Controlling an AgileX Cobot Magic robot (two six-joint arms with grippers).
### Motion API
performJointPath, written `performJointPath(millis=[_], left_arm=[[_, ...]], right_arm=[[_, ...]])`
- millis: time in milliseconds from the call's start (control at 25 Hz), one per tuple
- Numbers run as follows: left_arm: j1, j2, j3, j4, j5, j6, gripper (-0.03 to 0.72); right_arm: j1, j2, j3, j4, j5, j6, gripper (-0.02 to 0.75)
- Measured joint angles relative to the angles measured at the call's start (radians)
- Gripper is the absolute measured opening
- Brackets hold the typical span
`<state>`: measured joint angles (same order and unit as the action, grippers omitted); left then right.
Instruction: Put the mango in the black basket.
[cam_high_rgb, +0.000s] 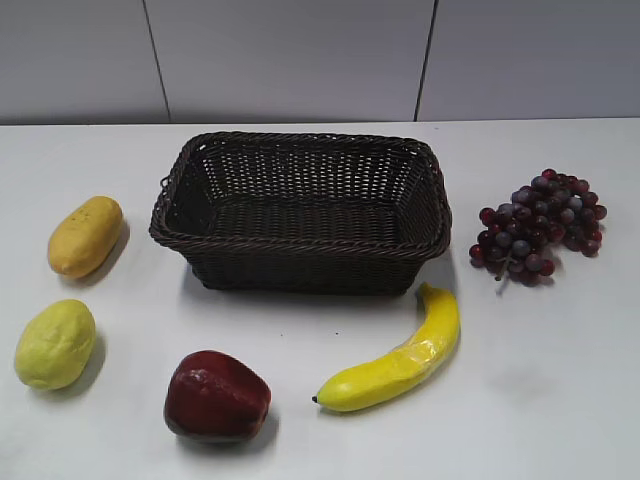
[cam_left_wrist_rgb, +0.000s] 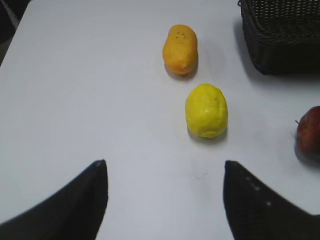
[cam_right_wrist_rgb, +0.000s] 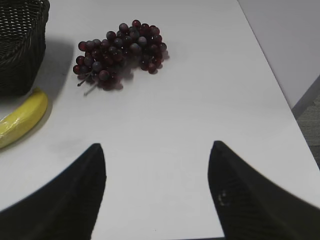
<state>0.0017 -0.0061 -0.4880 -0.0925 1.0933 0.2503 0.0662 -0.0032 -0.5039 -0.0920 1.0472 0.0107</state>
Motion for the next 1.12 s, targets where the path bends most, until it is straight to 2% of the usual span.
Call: performJointPath(millis=[960,1040,1120], left_arm=[[0.000,0.000,0.000,0.000,0.000,0.000,0.516],[0.000,0.000,0.000,0.000,0.000,0.000,0.536],[0.000,0.000,0.000,0.000,0.000,0.000,0.610]], right_arm=[[0.000,0.000,0.000,0.000,0.000,0.000,0.498],[0.000,0.000,0.000,0.000,0.000,0.000,0.498],[0.000,0.000,0.000,0.000,0.000,0.000,0.498]])
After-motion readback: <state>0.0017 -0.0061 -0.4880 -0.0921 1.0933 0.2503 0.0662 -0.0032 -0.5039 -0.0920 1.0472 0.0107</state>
